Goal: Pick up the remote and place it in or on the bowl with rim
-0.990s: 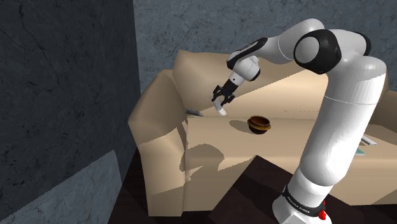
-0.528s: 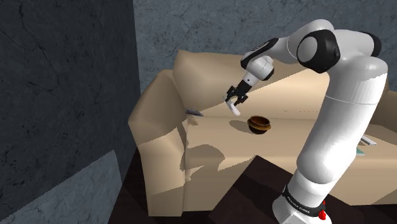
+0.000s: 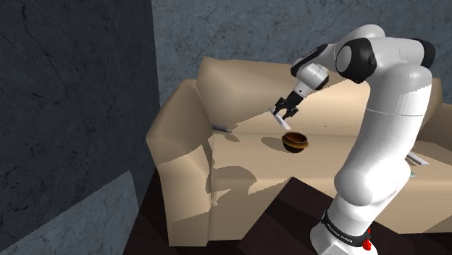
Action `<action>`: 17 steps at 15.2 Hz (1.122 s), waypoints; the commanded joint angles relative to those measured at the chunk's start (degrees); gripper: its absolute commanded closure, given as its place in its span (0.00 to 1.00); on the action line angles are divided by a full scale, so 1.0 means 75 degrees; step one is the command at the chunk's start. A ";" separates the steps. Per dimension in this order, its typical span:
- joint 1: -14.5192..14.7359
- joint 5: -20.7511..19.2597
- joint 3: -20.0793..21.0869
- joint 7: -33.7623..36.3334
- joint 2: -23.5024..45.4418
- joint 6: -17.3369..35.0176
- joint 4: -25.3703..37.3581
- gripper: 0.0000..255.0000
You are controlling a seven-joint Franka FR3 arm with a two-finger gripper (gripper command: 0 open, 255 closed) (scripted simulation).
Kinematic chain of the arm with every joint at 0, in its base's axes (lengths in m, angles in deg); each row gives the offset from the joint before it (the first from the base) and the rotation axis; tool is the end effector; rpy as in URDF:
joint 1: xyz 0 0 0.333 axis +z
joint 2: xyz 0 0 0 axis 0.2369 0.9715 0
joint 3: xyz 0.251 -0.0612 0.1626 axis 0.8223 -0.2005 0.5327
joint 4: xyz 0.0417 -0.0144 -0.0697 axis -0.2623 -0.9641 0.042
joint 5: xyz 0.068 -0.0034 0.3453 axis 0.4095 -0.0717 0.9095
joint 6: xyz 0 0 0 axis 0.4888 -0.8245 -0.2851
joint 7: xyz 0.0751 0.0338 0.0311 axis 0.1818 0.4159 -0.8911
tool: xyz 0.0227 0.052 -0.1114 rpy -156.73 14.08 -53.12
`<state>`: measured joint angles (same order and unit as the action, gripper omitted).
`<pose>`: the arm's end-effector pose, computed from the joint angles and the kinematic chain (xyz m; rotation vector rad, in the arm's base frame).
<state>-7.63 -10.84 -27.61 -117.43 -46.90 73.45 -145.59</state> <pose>0.3825 -0.3908 0.3843 -2.5450 0.8227 -0.3357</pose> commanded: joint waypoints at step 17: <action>-0.1899 0.0465 -0.0542 -0.1952 0.1868 -0.1528 0.1870 1.00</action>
<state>-21.86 -7.57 -31.74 -131.66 -33.09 61.47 -131.11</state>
